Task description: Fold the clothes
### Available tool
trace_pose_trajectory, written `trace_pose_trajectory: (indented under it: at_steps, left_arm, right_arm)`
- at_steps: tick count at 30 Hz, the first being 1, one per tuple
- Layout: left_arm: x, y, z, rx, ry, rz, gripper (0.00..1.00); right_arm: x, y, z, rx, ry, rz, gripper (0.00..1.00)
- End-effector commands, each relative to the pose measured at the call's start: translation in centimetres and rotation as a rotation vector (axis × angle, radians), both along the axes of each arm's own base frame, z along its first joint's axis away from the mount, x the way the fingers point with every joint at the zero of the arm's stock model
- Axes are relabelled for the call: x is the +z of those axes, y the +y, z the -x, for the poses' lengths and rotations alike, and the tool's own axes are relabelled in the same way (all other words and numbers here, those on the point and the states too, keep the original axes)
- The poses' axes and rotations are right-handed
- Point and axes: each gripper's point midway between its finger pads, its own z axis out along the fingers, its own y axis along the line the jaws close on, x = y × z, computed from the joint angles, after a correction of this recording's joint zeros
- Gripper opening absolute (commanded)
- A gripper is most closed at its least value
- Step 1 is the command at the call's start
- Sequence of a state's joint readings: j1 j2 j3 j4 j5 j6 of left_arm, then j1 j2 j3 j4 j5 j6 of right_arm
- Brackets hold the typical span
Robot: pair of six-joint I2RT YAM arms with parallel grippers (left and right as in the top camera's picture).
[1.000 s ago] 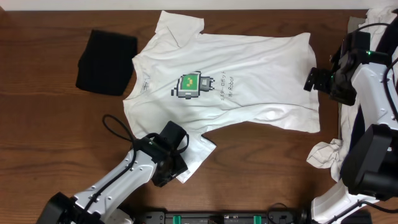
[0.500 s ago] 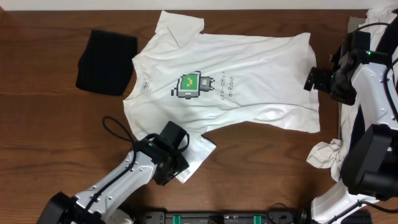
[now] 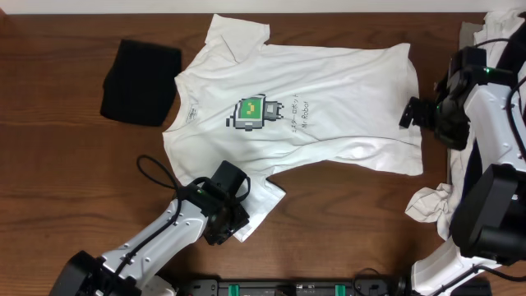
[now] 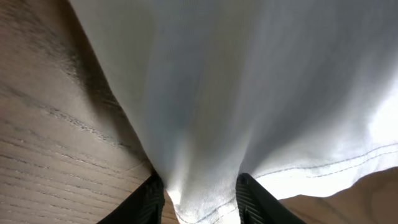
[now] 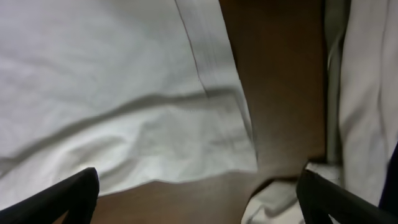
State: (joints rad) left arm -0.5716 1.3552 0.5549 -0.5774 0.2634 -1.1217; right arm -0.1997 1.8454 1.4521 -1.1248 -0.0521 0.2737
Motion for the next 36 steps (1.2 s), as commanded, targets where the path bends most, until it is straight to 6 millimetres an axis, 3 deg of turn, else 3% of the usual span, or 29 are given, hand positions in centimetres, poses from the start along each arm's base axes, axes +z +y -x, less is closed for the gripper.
trace_pose_trajectory:
  at_steps: [1,10,17,21,25,32,34,36]
  left_arm:
    - [-1.0,0.6,0.8,-0.012,0.028,-0.03,0.4]
    - [-1.0,0.6,0.7,-0.023,0.023,-0.027,0.4]
    - [-1.0,0.5,0.7,-0.023,0.02,-0.026,0.4]
    - [-1.0,0.5,0.7,-0.024,0.02,-0.026,0.41]
    - [-0.9,0.4,0.7,-0.04,0.021,-0.019,0.39]
    - [-0.1,0.3,1.0,-0.135,0.018,-0.005,0.11]
    - [0.3,0.5,1.1,-0.17,0.023,-0.012,0.06]
    - [0.8,1.1,1.4,-0.204,0.04,-0.034,0.06]
  right_arm:
    - [-1.5,0.2,1.6,-0.085,0.066,-0.015,0.99]
    - [-6.3,0.2,4.1,-0.086,0.106,0.008,0.99]
    - [-8.6,-0.2,4.7,-0.087,0.084,0.038,0.87]
    - [-9.8,-0.5,4.9,-0.088,0.066,0.06,0.86]
    - [-10.1,-0.5,4.9,-0.088,0.059,0.062,0.64]
    - [-10.1,-0.4,5.0,-0.084,0.063,0.061,0.08]
    - [-10.1,-0.4,5.1,-0.084,0.065,0.061,0.01]
    - [-10.1,-0.4,5.1,-0.084,0.066,0.061,0.01]
